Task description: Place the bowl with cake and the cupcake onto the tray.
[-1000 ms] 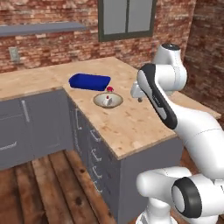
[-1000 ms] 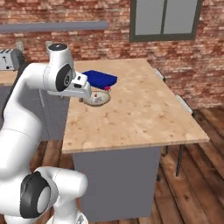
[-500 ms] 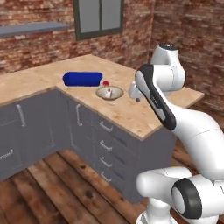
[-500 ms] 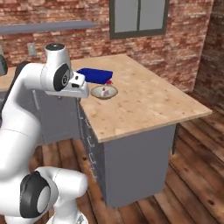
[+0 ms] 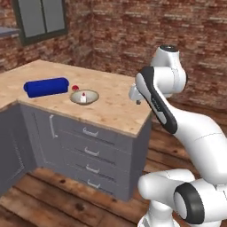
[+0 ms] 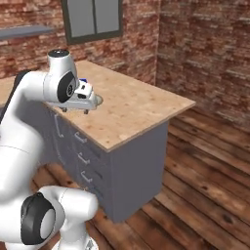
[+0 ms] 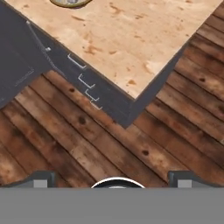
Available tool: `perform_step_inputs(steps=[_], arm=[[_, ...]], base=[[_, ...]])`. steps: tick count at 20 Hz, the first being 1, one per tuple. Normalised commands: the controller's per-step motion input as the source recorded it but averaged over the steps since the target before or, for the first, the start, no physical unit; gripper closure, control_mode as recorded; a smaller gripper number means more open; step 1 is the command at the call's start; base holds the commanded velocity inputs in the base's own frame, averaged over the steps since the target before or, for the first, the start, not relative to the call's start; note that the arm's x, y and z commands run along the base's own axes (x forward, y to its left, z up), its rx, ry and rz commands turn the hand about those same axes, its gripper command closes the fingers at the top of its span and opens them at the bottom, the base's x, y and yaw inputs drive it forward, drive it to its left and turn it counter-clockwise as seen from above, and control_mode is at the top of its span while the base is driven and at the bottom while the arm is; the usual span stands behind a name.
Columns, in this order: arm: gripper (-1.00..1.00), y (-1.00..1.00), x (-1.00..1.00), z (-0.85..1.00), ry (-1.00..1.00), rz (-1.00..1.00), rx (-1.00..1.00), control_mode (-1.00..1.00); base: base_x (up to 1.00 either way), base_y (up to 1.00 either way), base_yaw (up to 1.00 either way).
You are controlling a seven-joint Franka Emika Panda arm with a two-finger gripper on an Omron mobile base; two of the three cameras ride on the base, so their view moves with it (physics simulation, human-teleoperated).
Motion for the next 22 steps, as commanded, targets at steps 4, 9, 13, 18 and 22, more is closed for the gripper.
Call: perform_step_inputs(steps=[4,9,13,18,22], arm=[[-1.00,0.00,0.00,0.00,0.00,0.00,0.00,1.00],[-1.00,0.00,0.00,0.00,0.00,0.00,0.00,1.00],[-1.00,0.00,0.00,0.00,0.00,0.00,0.00,1.00],[-1.00,0.00,0.00,0.00,0.00,0.00,0.00,1.00],[-1.00,0.00,0.00,0.00,0.00,0.00,0.00,1.00]], base=[[0.00,0.57,-0.55],[0.13,0.75,-0.48],[0.12,0.92,-0.43],[0.08,0.94,-0.35],[0.06,0.84,-0.31]])
